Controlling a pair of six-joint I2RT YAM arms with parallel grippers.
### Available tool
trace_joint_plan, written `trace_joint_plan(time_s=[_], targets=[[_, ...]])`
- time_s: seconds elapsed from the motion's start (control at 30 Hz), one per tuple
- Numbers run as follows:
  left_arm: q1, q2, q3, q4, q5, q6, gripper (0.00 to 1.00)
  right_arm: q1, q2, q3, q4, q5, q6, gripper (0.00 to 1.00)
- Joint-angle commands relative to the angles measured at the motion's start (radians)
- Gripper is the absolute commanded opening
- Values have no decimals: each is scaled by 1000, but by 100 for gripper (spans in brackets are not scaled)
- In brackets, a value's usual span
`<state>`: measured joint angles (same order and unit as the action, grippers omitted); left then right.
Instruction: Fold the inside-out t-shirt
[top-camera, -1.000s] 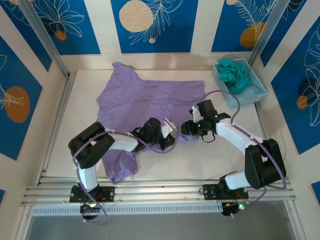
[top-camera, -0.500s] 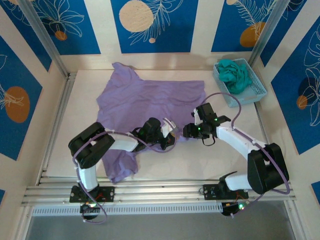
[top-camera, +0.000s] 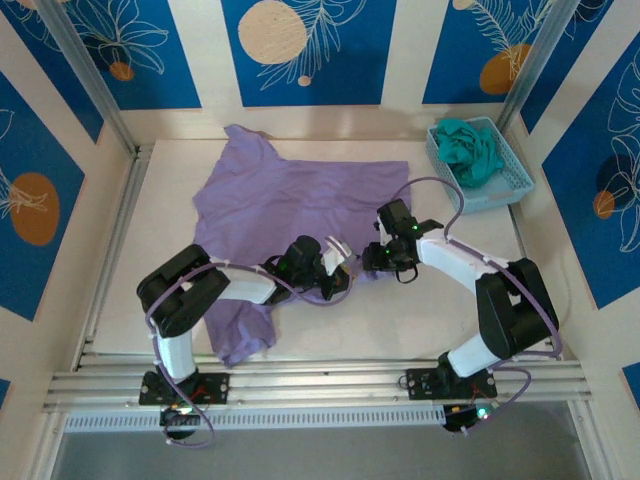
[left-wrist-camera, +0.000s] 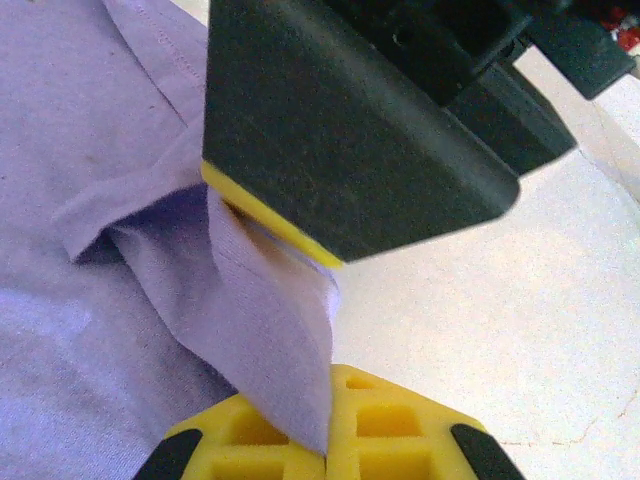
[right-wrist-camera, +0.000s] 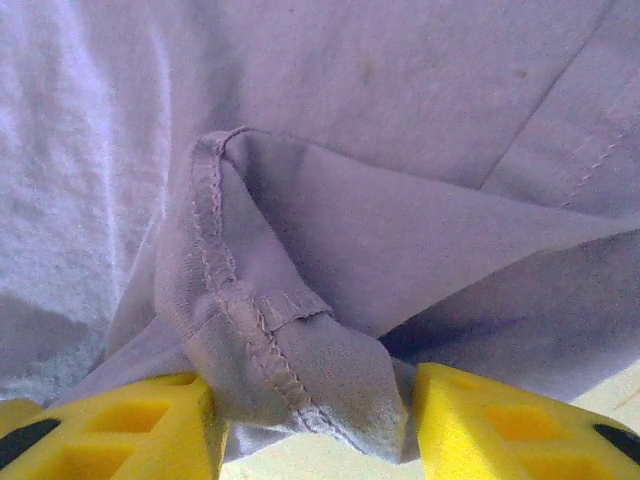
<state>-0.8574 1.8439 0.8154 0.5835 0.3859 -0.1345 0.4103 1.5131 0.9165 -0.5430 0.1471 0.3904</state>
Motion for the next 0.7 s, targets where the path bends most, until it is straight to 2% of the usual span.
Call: trace_joint_plan(time_s=[0.0, 0.2, 0.33, 0.67], targets=[[8, 15, -16, 24, 31, -10, 0, -14, -4, 28, -35, 44, -21, 49], [9, 27, -9, 24, 37, -9, 0, -32, -1, 32, -20, 13, -51, 47], [9, 32, -6, 22, 39, -10, 0, -34, 21, 43, -4, -20, -69, 38], [9, 39, -5, 24, 54, -18, 0, -41, 66, 69, 7, -41, -110, 27]])
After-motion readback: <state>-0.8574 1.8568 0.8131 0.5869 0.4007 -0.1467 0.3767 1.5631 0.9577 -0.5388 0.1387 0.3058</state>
